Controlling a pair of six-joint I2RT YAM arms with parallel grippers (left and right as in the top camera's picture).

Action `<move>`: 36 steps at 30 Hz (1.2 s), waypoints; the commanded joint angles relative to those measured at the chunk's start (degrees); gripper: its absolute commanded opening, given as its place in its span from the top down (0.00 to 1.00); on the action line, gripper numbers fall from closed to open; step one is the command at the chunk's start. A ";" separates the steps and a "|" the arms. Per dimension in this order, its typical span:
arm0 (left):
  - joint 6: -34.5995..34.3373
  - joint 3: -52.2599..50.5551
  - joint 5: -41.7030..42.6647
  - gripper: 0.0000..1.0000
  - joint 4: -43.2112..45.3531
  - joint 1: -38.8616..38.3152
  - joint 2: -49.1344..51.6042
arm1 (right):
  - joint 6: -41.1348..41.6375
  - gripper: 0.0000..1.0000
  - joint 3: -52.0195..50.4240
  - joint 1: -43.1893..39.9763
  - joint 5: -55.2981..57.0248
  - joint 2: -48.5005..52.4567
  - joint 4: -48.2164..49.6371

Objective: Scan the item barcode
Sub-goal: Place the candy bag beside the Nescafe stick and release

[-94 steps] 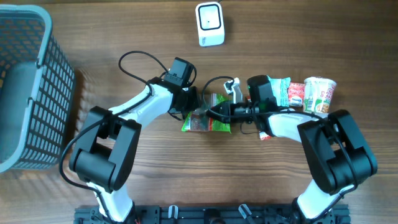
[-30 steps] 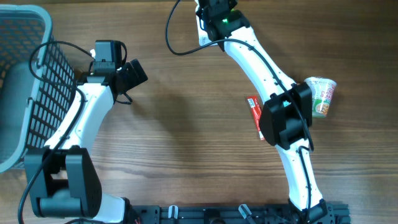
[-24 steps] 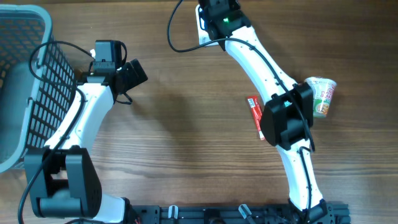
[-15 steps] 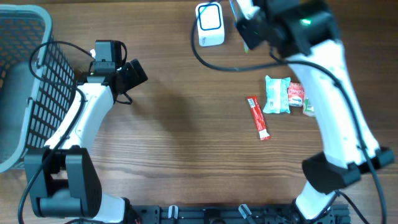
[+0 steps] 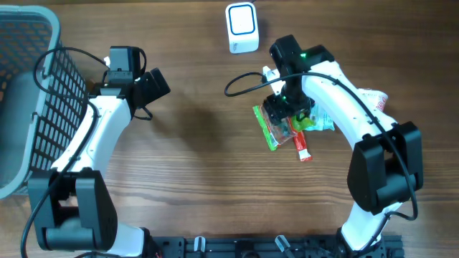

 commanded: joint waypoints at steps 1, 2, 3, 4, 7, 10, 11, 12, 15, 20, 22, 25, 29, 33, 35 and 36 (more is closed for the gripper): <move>0.26 0.11 -0.76 0.00 0.13 0.11 0.00 | 2.67 0.01 4.26 -0.15 5.68 -1.64 -2.62; 0.28 0.11 -0.76 0.00 0.13 0.11 0.00 | 2.69 0.01 6.10 -0.15 5.64 -2.23 -3.78; 0.28 0.11 -0.76 0.00 0.13 0.11 0.00 | 3.19 0.01 7.98 -0.15 5.62 -3.13 -4.61; 0.28 0.11 -0.76 0.00 0.13 0.11 0.00 | 4.09 0.00 9.62 -0.15 5.62 -4.76 -4.76; 0.28 0.11 -0.76 0.00 0.13 0.11 0.00 | 4.20 0.00 10.88 -0.15 5.64 -10.03 -2.82; 0.28 0.11 -0.76 0.00 0.13 0.11 0.00 | 4.15 0.00 10.86 -0.13 5.64 -12.94 -2.19; 0.28 0.11 -0.76 0.00 0.13 0.11 0.00 | 4.13 0.00 10.82 -0.13 5.64 -12.92 -1.99; 0.26 0.11 -0.76 0.00 0.13 0.11 0.00 | 4.13 0.00 10.62 -0.13 5.64 -12.87 -1.38; 0.28 0.11 -0.76 0.00 0.13 0.11 0.00 | 4.15 0.00 10.34 -0.13 5.64 -12.87 1.09; 0.28 0.11 -0.76 0.00 0.13 0.11 0.00 | 4.13 0.00 10.34 -0.13 5.64 -12.87 3.54; 0.26 0.11 -0.76 0.00 0.13 0.11 0.00 | 4.13 0.00 10.34 -0.13 5.64 -12.87 3.91; 0.28 0.11 -0.76 0.00 0.13 0.11 0.00 | 4.15 0.00 10.34 -0.13 5.64 -12.87 4.37; 0.28 0.11 -0.76 0.00 0.13 0.11 0.00 | 4.15 0.00 10.34 -0.13 5.64 -12.87 4.52; 0.28 0.11 -0.76 0.00 0.13 0.11 0.00 | 4.13 0.01 10.34 -0.13 5.64 -12.87 4.52; 0.28 0.11 -0.76 0.00 0.13 0.11 0.00 | 4.13 0.00 10.34 -0.13 5.64 -12.87 4.52; 0.28 0.11 -0.76 0.00 0.13 0.11 0.00 | 4.13 0.00 10.34 -0.13 5.64 -12.87 4.52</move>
